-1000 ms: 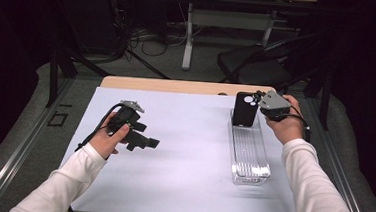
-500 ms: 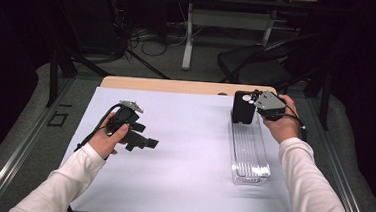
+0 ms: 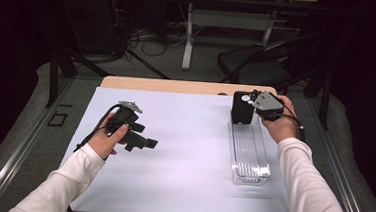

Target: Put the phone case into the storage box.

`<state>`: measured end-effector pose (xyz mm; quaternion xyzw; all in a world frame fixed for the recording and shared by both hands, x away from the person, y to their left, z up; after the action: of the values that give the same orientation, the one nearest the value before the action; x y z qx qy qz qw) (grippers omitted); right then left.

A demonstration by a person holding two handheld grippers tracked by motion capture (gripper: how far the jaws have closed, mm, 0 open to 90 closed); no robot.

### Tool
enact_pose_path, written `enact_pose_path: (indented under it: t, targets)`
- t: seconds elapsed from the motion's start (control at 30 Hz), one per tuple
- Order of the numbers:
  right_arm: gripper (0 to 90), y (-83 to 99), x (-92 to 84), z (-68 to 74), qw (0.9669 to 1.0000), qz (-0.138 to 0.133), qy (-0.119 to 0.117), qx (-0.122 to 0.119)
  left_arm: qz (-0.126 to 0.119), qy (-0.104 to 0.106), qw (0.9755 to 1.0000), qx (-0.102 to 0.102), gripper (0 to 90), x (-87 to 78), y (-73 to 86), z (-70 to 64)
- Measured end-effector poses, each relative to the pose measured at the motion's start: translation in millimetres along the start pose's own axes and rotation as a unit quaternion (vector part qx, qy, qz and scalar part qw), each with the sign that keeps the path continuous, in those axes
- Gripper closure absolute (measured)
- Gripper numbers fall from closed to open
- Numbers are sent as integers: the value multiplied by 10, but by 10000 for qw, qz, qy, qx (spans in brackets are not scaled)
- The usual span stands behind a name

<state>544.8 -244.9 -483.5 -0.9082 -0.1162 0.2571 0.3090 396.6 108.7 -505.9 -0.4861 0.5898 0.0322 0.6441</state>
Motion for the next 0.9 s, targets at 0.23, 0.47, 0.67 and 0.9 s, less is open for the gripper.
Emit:
enact_pose_path:
  t: [0.23,0.47,0.67,0.9]
  targets:
    - [800,39,-2,-19,9999,67,6,-78,-4,-7,10000,3,153,-4,1,4]
    - [799,117,-4,-57,9999,159,11,-7,-5,15,10000,1,153,0,0,2]
    - [779,149,5,-73,9998,174,12,94,-4,5,10000,-18,153,10,-4,-2]
    - [685,165,13,-77,9995,224,28,216,-10,11,10000,-26,153,0,-1,6]
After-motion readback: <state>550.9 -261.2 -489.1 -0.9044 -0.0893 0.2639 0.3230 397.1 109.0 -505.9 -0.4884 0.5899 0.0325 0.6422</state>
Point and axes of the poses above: each handheld gripper's, and its own axes: x roughly forward along the jaws, y roughly out of its underside, z roughly to its left, the point moved 10 cm from there along x, roughly forward along the jaws, and after that the axes turned 7 degrees about -y, right-handed, at the moved point
